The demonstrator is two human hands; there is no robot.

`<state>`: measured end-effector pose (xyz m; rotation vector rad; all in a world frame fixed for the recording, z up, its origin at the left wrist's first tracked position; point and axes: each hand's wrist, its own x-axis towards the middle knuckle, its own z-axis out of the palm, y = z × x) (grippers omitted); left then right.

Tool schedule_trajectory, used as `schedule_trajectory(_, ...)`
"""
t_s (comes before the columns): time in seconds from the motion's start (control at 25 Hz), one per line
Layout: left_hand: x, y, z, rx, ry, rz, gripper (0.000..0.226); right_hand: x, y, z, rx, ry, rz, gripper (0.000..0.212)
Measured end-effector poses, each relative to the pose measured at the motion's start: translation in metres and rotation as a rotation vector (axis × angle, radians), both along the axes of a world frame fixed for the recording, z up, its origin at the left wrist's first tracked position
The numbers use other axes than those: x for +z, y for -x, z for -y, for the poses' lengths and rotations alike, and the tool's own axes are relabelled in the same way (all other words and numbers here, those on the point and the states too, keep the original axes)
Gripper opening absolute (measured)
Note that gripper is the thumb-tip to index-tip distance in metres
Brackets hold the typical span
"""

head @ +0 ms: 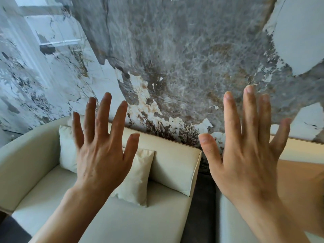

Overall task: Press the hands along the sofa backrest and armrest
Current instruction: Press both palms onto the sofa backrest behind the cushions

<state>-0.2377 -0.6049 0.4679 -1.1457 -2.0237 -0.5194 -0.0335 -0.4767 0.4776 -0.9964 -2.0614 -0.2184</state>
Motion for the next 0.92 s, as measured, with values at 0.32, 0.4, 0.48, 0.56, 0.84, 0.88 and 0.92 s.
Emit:
schedule_trajectory(0.32, -0.010, 0.056, -0.025, -0.077, 0.057, 0.013, 0.063, -0.006, 0.046, -0.011, -0.077, 0.022, 0.034, 0.073)
schedule_trajectory(0.4, -0.019, 0.081, -0.031, -0.105, 0.066, 0.019, 0.064, -0.011, 0.066, -0.009, -0.113, 0.031, 0.056, 0.072)
schedule_trajectory(0.48, -0.038, 0.115, -0.040, -0.164, 0.083, 0.040, 0.064, -0.026, 0.096, -0.007, -0.172, 0.028, 0.090, 0.072)
schedule_trajectory(0.56, -0.065, 0.154, -0.056, -0.237, 0.123, 0.060, 0.064, -0.051, 0.132, -0.008, -0.231, 0.042, 0.127, 0.071)
schedule_trajectory(0.84, -0.228, 0.241, -0.116, -0.326, 0.318, 0.205, 0.065, -0.205, 0.215, -0.054, -0.343, 0.232, 0.264, 0.070)
schedule_trajectory(0.88, -0.256, 0.249, -0.125, -0.319, 0.341, 0.231, 0.065, -0.234, 0.222, -0.063, -0.342, 0.258, 0.289, 0.070)
schedule_trajectory(0.92, -0.284, 0.255, -0.134, -0.313, 0.369, 0.259, 0.065, -0.264, 0.227, -0.073, -0.338, 0.285, 0.314, 0.070)
